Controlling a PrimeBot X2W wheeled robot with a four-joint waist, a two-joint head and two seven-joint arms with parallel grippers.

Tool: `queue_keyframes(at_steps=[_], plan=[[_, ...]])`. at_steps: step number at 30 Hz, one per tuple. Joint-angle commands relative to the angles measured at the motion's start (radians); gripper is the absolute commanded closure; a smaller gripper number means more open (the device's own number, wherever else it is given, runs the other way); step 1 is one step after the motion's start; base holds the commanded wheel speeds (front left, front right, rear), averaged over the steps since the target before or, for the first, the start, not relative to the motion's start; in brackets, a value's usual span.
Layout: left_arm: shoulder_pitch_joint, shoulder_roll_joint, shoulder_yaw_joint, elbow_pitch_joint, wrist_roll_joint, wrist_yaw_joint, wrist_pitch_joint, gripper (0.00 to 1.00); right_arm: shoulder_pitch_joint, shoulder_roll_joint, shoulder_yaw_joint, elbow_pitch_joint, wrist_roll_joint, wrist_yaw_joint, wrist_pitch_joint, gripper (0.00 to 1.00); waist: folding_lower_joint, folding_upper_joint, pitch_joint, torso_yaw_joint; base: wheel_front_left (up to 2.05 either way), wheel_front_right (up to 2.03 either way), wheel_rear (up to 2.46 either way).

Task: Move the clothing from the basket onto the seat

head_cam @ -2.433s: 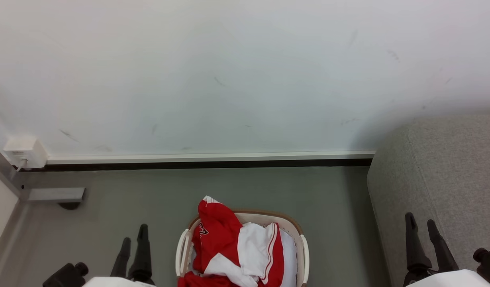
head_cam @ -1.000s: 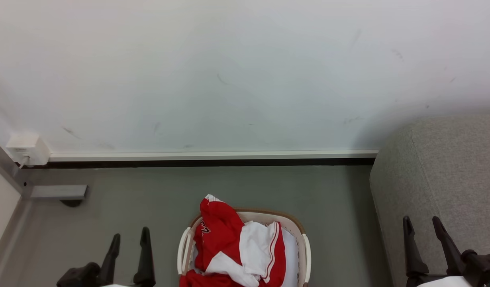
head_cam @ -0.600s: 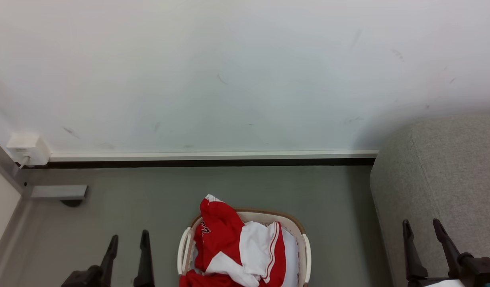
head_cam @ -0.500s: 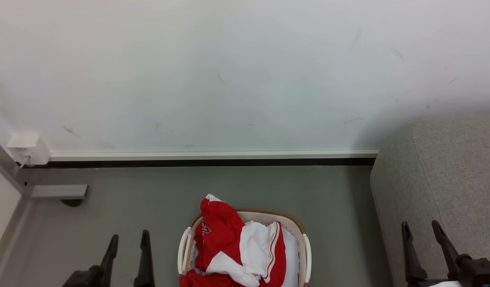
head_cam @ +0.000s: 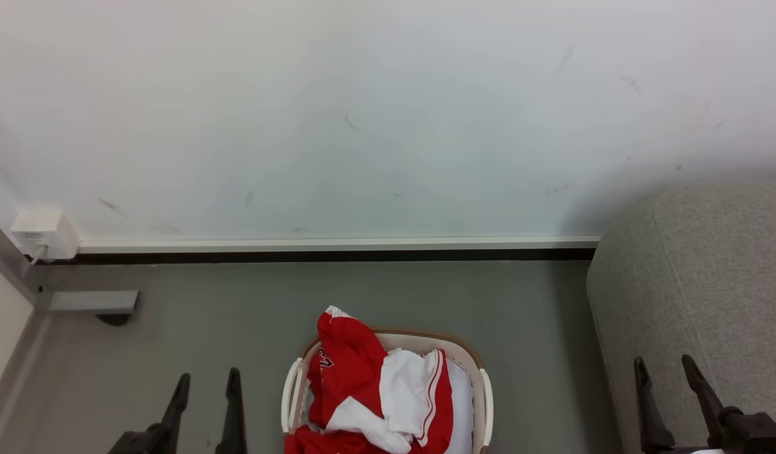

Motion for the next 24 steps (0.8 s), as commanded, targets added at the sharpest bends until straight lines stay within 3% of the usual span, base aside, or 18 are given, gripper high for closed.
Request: queue_keyframes(at_steps=[1, 24], plan=[[0.010, 0.007, 0.001, 0.003, 0.008, 0.006, -0.001, 0.00, 0.003, -0.008, -0.002, 0.005, 0.007, -0.002, -0.003, 0.00, 0.0000, -0.0001, 0.001, -0.001, 0.00, 0.00, 0.00], [0.006, 0.007, 0.008, 0.034, 0.009, -0.014, -0.001, 0.00, 0.000, -0.008, 0.001, 0.010, 0.010, -0.002, -0.003, 0.00, 0.0000, -0.0001, 0.005, -0.003, 0.00, 0.00, 0.00]])
